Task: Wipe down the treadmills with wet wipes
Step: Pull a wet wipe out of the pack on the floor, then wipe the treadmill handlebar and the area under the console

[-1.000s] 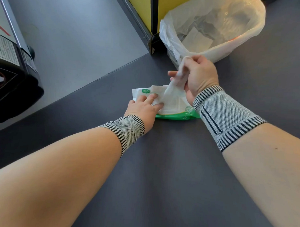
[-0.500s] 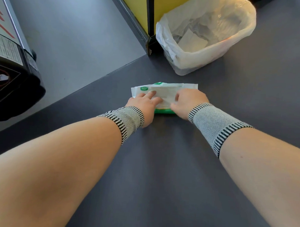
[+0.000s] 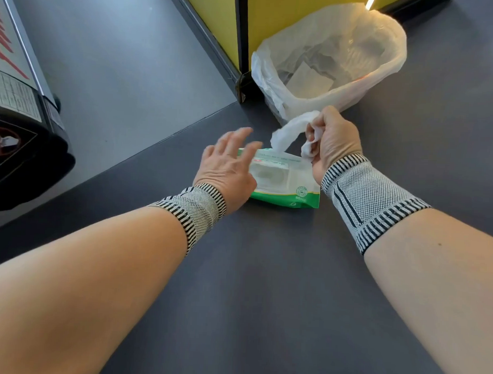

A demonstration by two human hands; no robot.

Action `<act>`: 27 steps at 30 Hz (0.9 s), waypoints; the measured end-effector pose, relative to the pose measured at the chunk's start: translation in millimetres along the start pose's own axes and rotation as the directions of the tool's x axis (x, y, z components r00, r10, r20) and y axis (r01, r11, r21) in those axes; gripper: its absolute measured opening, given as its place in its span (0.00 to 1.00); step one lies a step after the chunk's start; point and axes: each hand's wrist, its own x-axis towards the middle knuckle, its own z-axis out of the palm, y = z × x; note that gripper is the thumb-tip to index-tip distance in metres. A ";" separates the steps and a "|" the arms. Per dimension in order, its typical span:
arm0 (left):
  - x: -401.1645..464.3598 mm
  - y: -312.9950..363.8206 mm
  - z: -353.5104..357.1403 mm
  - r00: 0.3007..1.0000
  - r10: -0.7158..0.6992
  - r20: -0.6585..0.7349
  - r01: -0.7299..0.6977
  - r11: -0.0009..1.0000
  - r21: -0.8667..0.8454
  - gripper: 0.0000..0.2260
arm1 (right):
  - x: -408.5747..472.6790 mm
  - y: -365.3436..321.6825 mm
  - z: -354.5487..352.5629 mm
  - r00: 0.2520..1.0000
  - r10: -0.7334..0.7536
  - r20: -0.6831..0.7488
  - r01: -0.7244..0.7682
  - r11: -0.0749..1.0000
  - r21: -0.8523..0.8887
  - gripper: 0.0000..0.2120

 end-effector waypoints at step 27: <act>-109.7 -2.2 -592.1 0.882 -0.345 0.321 0.324 -0.049 -0.945 0.06 | -338.7 -342.5 252.9 0.937 0.043 0.347 0.173 0.805 -0.568 0.09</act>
